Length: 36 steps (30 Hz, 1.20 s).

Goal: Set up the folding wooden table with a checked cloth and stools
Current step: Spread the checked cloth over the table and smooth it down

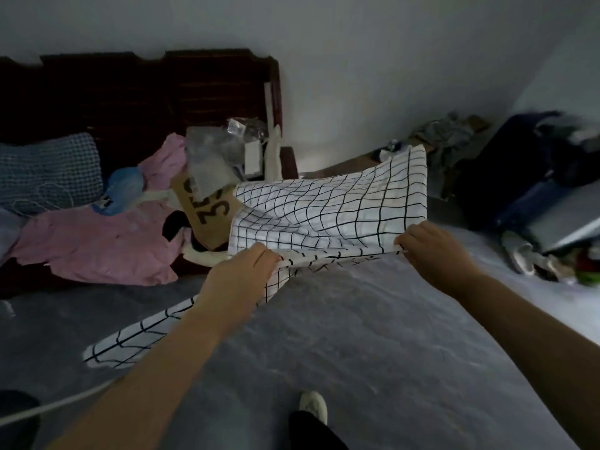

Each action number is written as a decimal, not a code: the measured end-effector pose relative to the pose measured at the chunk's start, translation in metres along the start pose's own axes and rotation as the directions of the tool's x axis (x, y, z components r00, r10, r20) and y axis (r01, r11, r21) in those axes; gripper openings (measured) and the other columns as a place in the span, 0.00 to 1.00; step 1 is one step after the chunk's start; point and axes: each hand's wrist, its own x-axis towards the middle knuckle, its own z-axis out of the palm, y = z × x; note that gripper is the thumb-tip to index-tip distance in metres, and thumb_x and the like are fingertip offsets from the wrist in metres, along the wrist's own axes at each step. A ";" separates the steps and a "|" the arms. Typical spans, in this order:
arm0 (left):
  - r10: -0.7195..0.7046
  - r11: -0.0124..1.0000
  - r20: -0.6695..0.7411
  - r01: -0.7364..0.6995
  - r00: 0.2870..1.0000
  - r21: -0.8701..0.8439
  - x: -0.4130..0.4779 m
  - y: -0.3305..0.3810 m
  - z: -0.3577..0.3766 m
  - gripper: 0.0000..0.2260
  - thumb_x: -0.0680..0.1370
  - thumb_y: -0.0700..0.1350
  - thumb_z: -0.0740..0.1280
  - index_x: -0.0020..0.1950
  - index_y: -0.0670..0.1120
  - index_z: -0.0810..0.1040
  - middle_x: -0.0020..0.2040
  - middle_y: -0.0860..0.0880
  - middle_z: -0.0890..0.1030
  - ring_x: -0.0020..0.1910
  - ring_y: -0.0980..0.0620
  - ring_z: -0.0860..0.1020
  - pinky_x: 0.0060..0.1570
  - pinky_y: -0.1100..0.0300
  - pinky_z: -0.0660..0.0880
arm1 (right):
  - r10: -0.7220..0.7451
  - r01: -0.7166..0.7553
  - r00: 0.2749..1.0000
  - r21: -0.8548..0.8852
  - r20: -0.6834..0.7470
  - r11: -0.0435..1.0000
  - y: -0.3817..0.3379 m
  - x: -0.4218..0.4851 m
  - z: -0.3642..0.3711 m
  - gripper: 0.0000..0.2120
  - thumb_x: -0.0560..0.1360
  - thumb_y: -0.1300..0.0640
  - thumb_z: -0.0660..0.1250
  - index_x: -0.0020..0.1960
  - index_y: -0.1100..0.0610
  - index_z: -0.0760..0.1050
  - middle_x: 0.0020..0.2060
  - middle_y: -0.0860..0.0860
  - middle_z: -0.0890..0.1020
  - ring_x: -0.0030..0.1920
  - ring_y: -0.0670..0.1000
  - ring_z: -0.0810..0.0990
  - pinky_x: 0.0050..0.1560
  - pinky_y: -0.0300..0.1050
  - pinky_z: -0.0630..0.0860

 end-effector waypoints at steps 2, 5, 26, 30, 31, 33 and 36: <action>0.014 0.999 0.016 -0.013 1.000 -0.049 -0.021 0.018 0.000 0.13 0.68 0.38 0.74 0.49 0.45 0.75 0.41 0.49 0.75 0.29 0.53 0.74 0.21 0.70 0.55 | 0.025 -0.025 1.000 -0.020 -0.018 0.999 -0.014 -0.039 -0.011 0.15 0.61 0.65 0.77 0.46 0.58 0.78 0.40 0.54 0.80 0.39 0.53 0.78 0.40 0.46 0.76; 0.038 0.991 -0.004 -0.038 0.999 -0.129 -0.061 0.046 0.001 0.07 0.75 0.39 0.67 0.50 0.47 0.71 0.42 0.49 0.75 0.32 0.51 0.76 0.19 0.59 0.69 | 0.052 -0.052 0.999 -0.050 -0.013 0.997 -0.043 -0.102 -0.025 0.15 0.61 0.66 0.76 0.46 0.59 0.78 0.40 0.55 0.80 0.39 0.54 0.77 0.40 0.48 0.76; 0.088 0.990 0.162 -0.068 0.983 -0.126 -0.329 0.235 -0.081 0.10 0.68 0.36 0.74 0.41 0.45 0.75 0.37 0.49 0.73 0.25 0.53 0.66 0.20 0.65 0.54 | 0.109 -0.113 0.989 0.034 0.097 0.993 -0.229 -0.428 -0.101 0.15 0.61 0.66 0.77 0.42 0.57 0.75 0.38 0.54 0.77 0.37 0.56 0.75 0.33 0.44 0.73; 0.082 0.995 0.167 -0.070 0.982 -0.076 -0.364 0.284 -0.098 0.13 0.65 0.35 0.76 0.43 0.45 0.76 0.38 0.49 0.74 0.27 0.51 0.71 0.21 0.70 0.49 | 0.091 -0.095 0.993 0.059 0.072 0.994 -0.239 -0.484 -0.111 0.16 0.59 0.65 0.78 0.42 0.55 0.75 0.38 0.52 0.77 0.37 0.53 0.76 0.34 0.40 0.71; 0.075 0.996 0.172 -0.063 0.982 -0.070 -0.373 0.298 -0.101 0.13 0.65 0.34 0.76 0.43 0.45 0.75 0.39 0.49 0.74 0.27 0.51 0.71 0.21 0.69 0.51 | 0.097 -0.102 0.992 0.067 0.076 0.993 -0.241 -0.500 -0.113 0.18 0.58 0.65 0.79 0.42 0.55 0.76 0.38 0.52 0.77 0.37 0.53 0.76 0.34 0.40 0.72; 0.058 0.997 0.161 -0.050 0.985 -0.057 -0.388 0.327 -0.106 0.14 0.65 0.34 0.75 0.44 0.45 0.75 0.39 0.49 0.74 0.28 0.51 0.71 0.20 0.67 0.54 | 0.106 -0.113 0.990 0.075 0.096 0.991 -0.244 -0.533 -0.121 0.20 0.55 0.65 0.80 0.42 0.55 0.75 0.39 0.51 0.77 0.39 0.52 0.77 0.34 0.42 0.75; 0.048 0.998 0.166 -0.041 0.985 -0.046 -0.404 0.369 -0.114 0.13 0.66 0.34 0.74 0.44 0.45 0.75 0.40 0.48 0.73 0.28 0.50 0.72 0.21 0.66 0.53 | 0.112 -0.132 0.976 0.098 0.187 0.986 -0.245 -0.581 -0.138 0.18 0.59 0.66 0.77 0.45 0.57 0.76 0.42 0.53 0.78 0.43 0.55 0.77 0.36 0.48 0.77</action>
